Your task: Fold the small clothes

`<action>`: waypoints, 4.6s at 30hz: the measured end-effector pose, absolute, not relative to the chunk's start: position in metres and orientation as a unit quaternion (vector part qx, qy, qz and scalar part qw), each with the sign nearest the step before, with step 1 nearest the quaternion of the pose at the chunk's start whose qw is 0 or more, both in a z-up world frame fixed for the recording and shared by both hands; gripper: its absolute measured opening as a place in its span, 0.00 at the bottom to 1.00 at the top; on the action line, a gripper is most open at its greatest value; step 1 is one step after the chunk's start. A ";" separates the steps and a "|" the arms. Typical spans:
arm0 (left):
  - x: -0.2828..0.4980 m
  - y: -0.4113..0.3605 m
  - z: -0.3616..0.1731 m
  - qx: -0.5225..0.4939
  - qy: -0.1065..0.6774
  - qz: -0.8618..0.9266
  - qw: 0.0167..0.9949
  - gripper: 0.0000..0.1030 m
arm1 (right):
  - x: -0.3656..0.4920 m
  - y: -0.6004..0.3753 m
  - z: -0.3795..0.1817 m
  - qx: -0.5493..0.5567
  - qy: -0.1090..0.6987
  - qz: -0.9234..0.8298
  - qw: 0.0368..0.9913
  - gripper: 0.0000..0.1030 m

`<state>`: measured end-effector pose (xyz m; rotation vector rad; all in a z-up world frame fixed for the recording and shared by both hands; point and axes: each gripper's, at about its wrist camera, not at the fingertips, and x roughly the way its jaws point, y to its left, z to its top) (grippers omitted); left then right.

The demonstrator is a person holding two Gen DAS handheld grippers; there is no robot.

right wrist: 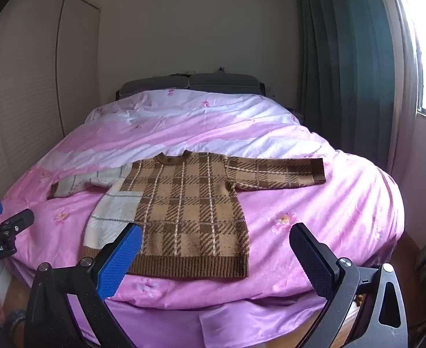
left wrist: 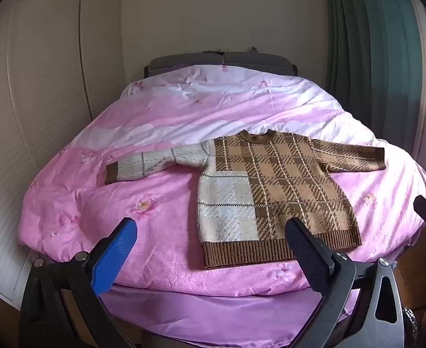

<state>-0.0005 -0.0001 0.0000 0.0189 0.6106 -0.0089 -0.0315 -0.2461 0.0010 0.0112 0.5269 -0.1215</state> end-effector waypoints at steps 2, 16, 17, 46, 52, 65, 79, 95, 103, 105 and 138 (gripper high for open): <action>0.000 -0.001 0.000 0.015 0.304 -0.003 0.952 1.00 | -0.032 -0.245 0.001 0.006 0.258 -0.059 0.964 1.00; -0.001 -0.002 -0.002 0.018 0.304 0.000 0.953 1.00 | -0.030 -0.248 0.005 0.009 0.256 -0.064 0.964 1.00; -0.001 -0.002 -0.002 0.017 0.304 0.000 0.953 1.00 | -0.030 -0.248 0.005 0.009 0.256 -0.064 0.965 1.00; 0.000 0.006 -0.004 0.011 0.309 0.001 0.951 1.00 | -0.031 -0.256 0.002 0.013 0.258 -0.070 0.963 1.00; 0.001 0.007 -0.004 0.011 0.308 0.002 0.951 1.00 | -0.032 -0.256 0.002 0.013 0.258 -0.070 0.963 1.00; 0.000 0.007 -0.005 0.011 0.309 0.002 0.951 1.00 | -0.031 -0.257 0.001 0.014 0.260 -0.069 0.963 1.00; 0.000 0.008 -0.005 0.010 0.310 0.002 0.951 1.00 | -0.030 -0.258 0.001 0.016 0.262 -0.068 0.962 1.00; 0.001 0.008 -0.005 0.010 0.310 0.001 0.951 1.00 | -0.031 -0.257 -0.002 0.018 0.264 -0.067 0.962 1.00; 0.001 0.008 -0.005 0.010 0.310 0.002 0.951 1.00 | -0.029 -0.259 -0.002 0.019 0.264 -0.067 0.962 1.00; 0.001 0.008 -0.005 0.009 0.310 0.001 0.951 1.00 | -0.029 -0.260 -0.002 0.019 0.265 -0.067 0.962 1.00; 0.212 -0.246 -0.008 0.030 0.264 -0.053 0.963 1.00 | 0.131 -0.491 0.006 0.081 0.185 -0.136 0.970 0.71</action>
